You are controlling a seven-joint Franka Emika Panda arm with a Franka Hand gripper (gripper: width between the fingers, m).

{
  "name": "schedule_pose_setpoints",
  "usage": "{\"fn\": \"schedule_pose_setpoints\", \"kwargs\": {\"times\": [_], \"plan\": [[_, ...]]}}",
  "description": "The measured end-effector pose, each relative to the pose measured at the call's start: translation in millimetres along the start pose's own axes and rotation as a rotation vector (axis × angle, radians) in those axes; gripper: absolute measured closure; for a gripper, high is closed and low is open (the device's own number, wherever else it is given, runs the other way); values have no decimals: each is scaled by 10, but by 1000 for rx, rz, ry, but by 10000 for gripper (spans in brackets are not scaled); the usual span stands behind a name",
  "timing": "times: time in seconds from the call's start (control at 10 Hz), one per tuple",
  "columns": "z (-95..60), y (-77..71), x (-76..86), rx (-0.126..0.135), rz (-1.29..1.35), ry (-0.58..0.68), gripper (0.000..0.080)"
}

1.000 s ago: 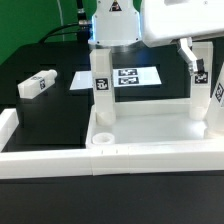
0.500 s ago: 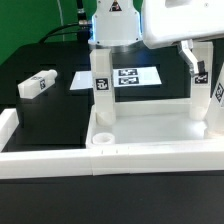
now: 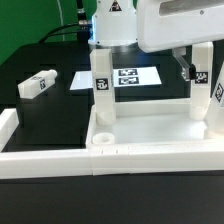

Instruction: Assemble desk

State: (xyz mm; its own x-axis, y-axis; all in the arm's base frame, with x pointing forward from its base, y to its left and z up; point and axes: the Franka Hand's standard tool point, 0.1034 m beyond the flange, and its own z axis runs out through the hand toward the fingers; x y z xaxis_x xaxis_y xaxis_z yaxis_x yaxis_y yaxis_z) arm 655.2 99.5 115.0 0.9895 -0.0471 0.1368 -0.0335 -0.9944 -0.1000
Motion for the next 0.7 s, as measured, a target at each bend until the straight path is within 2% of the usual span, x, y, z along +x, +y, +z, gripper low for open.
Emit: {"fn": "schedule_pose_setpoints", "kwargs": {"times": [0.3,0.4,0.5,0.7], "plan": [[-4,3,17,-3,9,3,150],[-5,-10,3,-25,33,-65,150],[10,-16,107,-40,24,-71,150],[-1,73,203,-43,33,-81,150]]}}
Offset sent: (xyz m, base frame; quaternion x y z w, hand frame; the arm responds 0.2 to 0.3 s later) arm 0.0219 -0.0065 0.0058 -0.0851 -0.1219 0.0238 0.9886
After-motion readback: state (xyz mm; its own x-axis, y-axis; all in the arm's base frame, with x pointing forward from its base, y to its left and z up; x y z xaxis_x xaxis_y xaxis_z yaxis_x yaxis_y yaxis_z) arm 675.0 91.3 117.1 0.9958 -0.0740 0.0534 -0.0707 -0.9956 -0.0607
